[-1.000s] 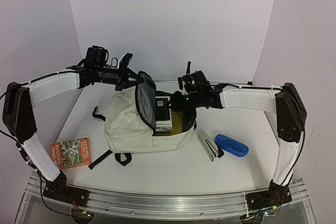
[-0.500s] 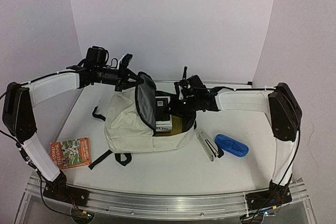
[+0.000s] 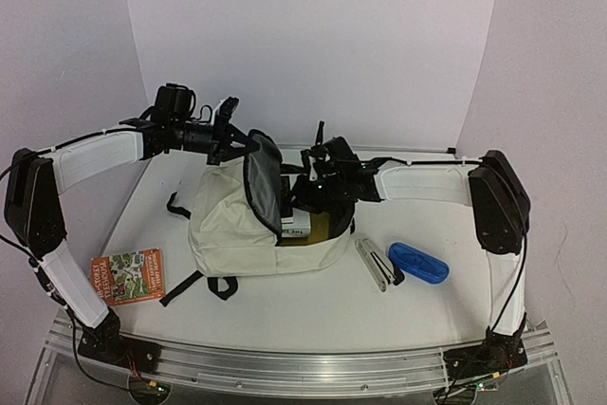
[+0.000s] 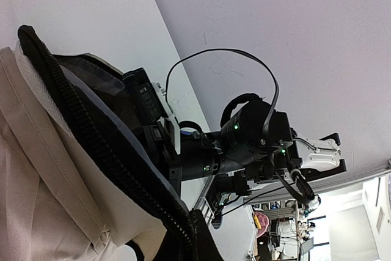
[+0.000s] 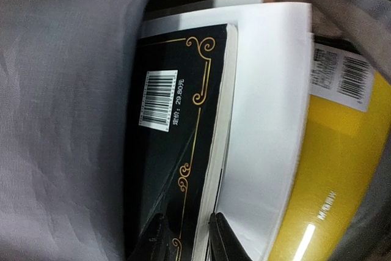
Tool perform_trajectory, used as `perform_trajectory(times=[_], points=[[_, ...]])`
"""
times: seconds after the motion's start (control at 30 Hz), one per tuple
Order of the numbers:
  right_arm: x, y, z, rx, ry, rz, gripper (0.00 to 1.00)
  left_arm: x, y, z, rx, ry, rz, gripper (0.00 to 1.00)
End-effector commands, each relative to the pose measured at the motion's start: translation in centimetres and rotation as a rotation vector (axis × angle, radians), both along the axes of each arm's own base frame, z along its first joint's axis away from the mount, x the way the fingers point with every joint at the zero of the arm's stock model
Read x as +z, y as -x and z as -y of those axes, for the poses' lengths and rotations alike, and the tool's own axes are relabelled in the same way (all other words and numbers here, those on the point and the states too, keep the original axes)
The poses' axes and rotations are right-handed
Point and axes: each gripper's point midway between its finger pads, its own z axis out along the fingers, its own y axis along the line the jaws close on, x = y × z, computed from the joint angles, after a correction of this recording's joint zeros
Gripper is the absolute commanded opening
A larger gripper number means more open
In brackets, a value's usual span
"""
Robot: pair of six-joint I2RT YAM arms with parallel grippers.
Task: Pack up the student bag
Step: Place the book in the student bag.
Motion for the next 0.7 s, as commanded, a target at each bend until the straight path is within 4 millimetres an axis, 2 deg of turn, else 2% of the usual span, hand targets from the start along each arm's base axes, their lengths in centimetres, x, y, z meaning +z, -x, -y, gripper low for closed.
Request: perform_trajectory(times=[0.0, 0.17, 0.33, 0.43, 0.5, 0.67], points=[[2.0, 0.6, -4.3, 0.089, -0.09, 0.046, 0.22, 3.3, -0.2, -0.1, 0.001, 0.035, 0.096, 0.0], [2.4, 0.6, -5.4, 0.102, -0.105, 0.06, 0.22, 2.9, -0.2, -0.3, 0.008, 0.027, 0.086, 0.0], [3.9, 0.0, -4.3, 0.057, -0.082, 0.122, 0.28, 1.6, -0.2, -1.4, 0.053, -0.006, 0.053, 0.0], [5.4, -0.7, -2.1, -0.026, -0.04, 0.187, 0.4, -1.2, 0.0, -3.1, 0.129, -0.095, -0.014, 0.0], [7.0, -1.1, -0.4, -0.078, -0.02, 0.233, 0.45, -3.4, 0.0, -5.1, 0.218, -0.169, -0.066, 0.0], [8.6, -2.0, 3.9, -0.179, 0.032, 0.293, 0.49, -9.5, 1.1, -10.6, 0.428, -0.359, -0.202, 0.0]])
